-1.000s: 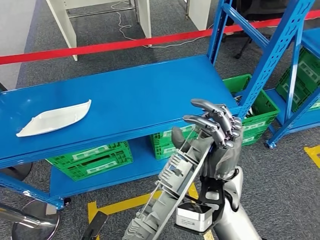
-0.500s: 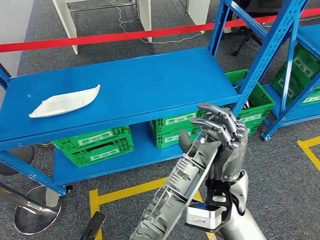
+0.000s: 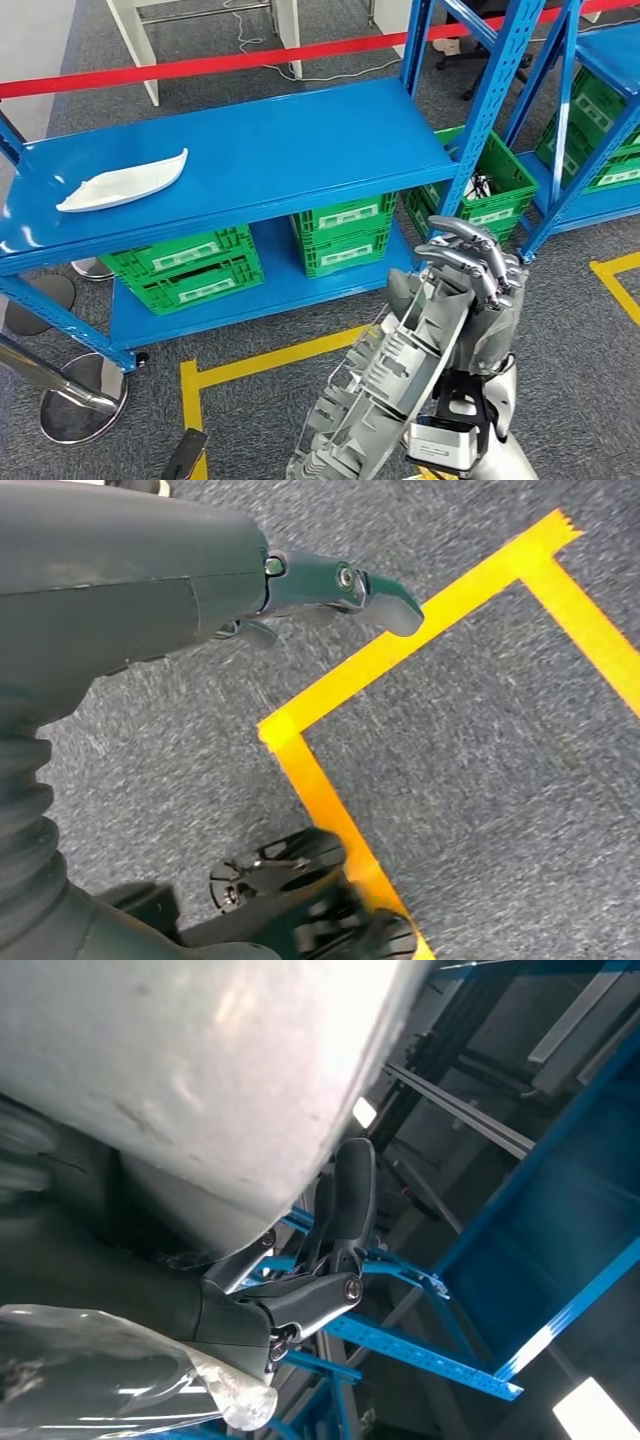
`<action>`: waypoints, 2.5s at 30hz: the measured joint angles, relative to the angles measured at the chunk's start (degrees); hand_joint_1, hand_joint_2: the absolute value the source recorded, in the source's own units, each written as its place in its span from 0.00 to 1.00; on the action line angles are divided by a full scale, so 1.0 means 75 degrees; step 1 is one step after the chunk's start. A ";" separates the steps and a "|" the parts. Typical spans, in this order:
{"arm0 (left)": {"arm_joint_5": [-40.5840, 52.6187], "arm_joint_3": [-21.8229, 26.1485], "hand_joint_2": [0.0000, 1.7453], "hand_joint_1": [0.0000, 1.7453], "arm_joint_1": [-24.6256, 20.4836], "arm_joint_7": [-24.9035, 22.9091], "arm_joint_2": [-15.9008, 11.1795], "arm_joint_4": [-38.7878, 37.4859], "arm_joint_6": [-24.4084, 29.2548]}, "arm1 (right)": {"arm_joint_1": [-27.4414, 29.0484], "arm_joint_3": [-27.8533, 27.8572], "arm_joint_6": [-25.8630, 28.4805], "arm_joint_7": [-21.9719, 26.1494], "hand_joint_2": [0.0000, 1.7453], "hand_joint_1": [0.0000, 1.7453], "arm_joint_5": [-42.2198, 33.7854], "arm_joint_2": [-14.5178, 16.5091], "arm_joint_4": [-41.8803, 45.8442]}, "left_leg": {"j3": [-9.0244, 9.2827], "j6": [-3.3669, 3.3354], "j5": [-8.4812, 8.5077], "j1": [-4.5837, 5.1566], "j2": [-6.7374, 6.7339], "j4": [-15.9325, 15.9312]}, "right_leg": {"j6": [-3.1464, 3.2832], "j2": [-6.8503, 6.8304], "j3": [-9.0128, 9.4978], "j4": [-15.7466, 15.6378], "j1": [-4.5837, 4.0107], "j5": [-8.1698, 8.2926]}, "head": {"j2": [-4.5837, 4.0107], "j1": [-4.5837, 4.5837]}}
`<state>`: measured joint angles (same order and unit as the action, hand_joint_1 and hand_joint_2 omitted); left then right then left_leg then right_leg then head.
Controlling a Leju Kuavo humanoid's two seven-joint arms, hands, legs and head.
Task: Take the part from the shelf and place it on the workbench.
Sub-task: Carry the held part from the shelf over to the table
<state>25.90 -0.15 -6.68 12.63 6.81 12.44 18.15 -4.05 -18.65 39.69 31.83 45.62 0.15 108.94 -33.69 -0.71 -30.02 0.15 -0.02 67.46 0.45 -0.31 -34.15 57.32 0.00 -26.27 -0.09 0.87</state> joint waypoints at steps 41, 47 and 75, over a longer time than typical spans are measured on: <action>0.0476 0.0163 1.00 0.00 -0.0079 -0.0166 0.0225 0.0005 -0.0106 | 0.1111 0.0954 0.0038 0.0383 1.00 1.00 -0.0369 -0.0140 0.1064 | 0.0346 -0.0198 0.0364 -0.0062 -0.0024 -0.1473 | -0.0463 0.0153 -0.0727 0.1750 0.0120 -0.1055 | 0.0000 0.0139; 0.0549 0.0160 1.00 0.00 -0.0127 -0.0180 0.0253 0.0005 -0.0125 | 0.1279 0.1090 0.0035 0.0436 1.00 1.00 -0.0339 -0.0131 0.1208 | 0.0316 -0.0088 0.0284 -0.0032 -0.0613 -0.1350 | -0.0508 -0.0392 0.0058 0.0334 0.0124 -0.0270 | 0.0000 0.0148; 0.0636 0.0160 1.00 0.00 -0.0064 -0.0359 0.0283 0.0005 -0.0173 | 0.1476 0.1409 0.0038 0.0497 1.00 1.00 -0.0383 0.0063 0.1421 | 0.0443 -0.0221 0.0247 -0.0045 -0.0457 -0.1441 | -0.0580 -0.0013 -0.0884 0.1682 0.0157 -0.0568 | 0.0000 0.0196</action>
<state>30.67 1.05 -7.16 9.94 8.93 12.48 16.85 7.02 -8.09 39.98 35.56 42.74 0.63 119.60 -30.37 -2.37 -28.18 -0.19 -3.44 56.66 -3.90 -0.41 -40.78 69.94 1.17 -30.53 -0.09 2.34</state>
